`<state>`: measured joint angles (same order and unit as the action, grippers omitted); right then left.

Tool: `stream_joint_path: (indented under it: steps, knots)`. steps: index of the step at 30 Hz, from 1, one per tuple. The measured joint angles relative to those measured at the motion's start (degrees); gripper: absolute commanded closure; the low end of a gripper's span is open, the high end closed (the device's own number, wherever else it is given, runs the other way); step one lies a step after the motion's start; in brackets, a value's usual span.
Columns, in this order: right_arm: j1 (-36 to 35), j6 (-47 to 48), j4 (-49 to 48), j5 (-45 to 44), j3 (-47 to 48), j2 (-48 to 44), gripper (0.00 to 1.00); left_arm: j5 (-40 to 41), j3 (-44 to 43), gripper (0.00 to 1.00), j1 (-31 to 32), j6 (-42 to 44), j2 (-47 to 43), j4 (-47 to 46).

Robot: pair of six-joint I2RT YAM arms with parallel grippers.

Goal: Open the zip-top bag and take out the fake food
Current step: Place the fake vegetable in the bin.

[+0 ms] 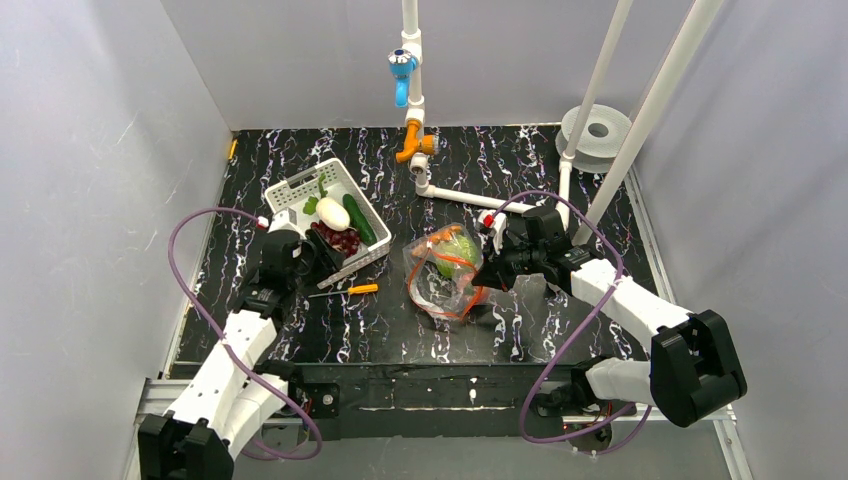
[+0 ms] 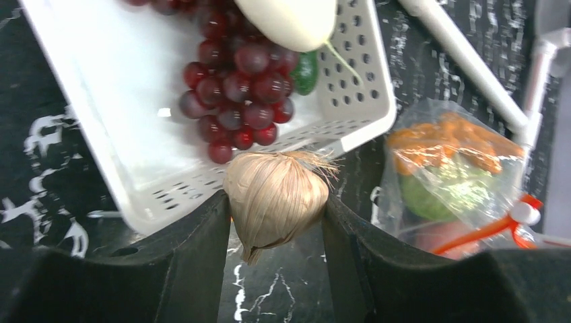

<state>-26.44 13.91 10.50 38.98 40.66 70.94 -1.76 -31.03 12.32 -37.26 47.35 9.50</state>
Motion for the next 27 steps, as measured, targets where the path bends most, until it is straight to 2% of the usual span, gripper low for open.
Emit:
stream_joint_path:
  steps: [9,13,19,27]
  knots:
    - [0.0,0.0,0.0,0.0,0.0,0.0,0.99,8.5,-5.4,0.99,-0.2,0.6,6.2,5.4]
    - [0.0,0.0,0.0,0.0,0.0,0.0,0.99,10.8,-7.4,0.89,-0.3,0.3,9.2,7.3]
    - [0.0,0.0,0.0,0.0,0.0,0.0,0.99,13.2,-10.3,0.64,-0.5,-0.1,13.3,9.4]
    - [0.0,0.0,0.0,0.0,0.0,0.1,0.99,14.5,-11.8,0.48,-0.5,0.2,14.1,10.4]
